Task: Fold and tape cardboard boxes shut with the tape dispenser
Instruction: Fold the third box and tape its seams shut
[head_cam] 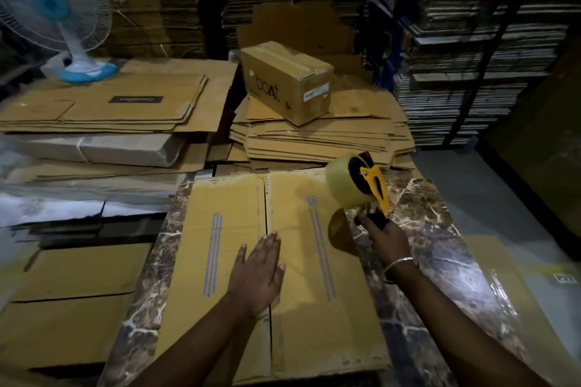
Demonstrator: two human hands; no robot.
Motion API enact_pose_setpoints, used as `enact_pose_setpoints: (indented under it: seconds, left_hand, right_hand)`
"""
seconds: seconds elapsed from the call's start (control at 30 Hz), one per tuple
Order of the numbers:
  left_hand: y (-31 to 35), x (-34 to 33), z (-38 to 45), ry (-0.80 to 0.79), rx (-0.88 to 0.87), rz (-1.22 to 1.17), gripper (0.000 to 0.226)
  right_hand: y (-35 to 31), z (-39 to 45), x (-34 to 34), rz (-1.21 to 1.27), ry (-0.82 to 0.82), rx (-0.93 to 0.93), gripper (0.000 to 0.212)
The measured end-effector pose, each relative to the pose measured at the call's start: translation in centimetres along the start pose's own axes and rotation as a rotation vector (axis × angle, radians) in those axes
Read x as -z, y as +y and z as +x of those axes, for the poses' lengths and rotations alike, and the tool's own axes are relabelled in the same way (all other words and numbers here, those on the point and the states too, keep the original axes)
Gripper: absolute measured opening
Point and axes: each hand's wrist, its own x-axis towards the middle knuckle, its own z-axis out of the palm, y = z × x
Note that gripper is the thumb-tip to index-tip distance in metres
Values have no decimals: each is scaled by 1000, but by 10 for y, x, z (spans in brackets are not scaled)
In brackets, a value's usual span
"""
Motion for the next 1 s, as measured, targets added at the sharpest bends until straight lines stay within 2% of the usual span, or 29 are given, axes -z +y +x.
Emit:
enact_pose_setpoints:
  seconds: [0.1,0.2,0.23,0.3,0.4,0.5,0.57,0.67,0.77,0.93,1.0]
  left_hand:
    - [-4,-1,2,-4,14,-40,71]
    - [-10,0,6,12,28,-151,69]
    - [-12,0,8,24,42,-213,65]
    - [-12,3,9,53,82,-340,57]
    - [-11,5,10,68,121,-462,50]
    - [-11,7,14,70,169,-574,40]
    - [-10,11,17,100,195,-649,46]
    - [-11,14,26,131,356,-1039,67]
    - [-15,16,38,57,480,-1384,67]
    - [-1,52,38,-27,473,-1472,57]
    - [0,57,44,-28,465,-1520,46]
  right_hand:
    - [-26,-14,-24,273,-146,-102,42]
    - [-46,-41,-46,588,-430,-359,39]
    - [-48,-49,-50,626,-517,-443,38]
    - [-48,-60,-58,676,-672,-547,48]
    - [-31,-64,-74,800,-854,-593,63]
    - [-10,-62,-82,946,-932,-622,68]
    - [0,-59,-81,1035,-988,-625,65]
    - [11,-52,-79,1133,-1065,-644,60]
    - [16,-50,-82,1158,-1090,-644,59]
    - [14,-51,-85,1103,-1126,-611,60]
    - [13,-52,-86,1093,-1133,-623,60]
